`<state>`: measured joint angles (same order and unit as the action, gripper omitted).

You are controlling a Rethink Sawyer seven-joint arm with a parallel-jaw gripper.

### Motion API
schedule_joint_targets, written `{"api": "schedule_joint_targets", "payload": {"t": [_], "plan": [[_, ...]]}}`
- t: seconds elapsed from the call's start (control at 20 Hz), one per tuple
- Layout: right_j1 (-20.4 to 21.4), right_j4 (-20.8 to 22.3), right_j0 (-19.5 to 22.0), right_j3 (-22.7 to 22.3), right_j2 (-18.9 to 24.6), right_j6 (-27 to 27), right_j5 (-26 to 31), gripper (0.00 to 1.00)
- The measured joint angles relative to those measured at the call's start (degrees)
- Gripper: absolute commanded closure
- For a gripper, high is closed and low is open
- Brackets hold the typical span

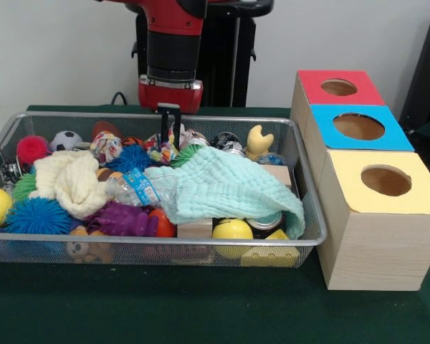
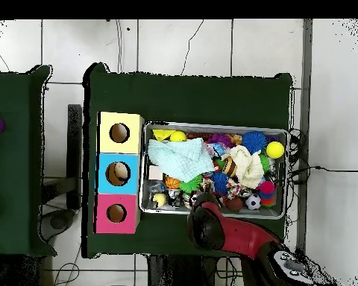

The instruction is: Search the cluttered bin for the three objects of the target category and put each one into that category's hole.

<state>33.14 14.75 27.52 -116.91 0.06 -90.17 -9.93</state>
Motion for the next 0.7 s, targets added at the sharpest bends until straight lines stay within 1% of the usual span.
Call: {"api": "schedule_joint_targets", "payload": {"t": [0.2,0.25,0.45,0.5,0.6,0.7], "plan": [[2.6,-1.6,-0.6,-0.7,0.0,0.0,1.9,1.00],[4.5,-3.0,-1.4,-0.9,0.0,0.0,3.9,1.00],[7.5,-5.2,-2.8,-1.0,0.0,0.0,7.4,1.00],[9.2,-6.4,-3.6,-1.0,0.0,0.0,9.2,1.00],[9.9,-6.9,-4.0,-1.0,0.0,0.0,9.8,1.00],[11.5,-8.4,-5.2,-1.0,0.0,0.0,10.7,1.00]]}}
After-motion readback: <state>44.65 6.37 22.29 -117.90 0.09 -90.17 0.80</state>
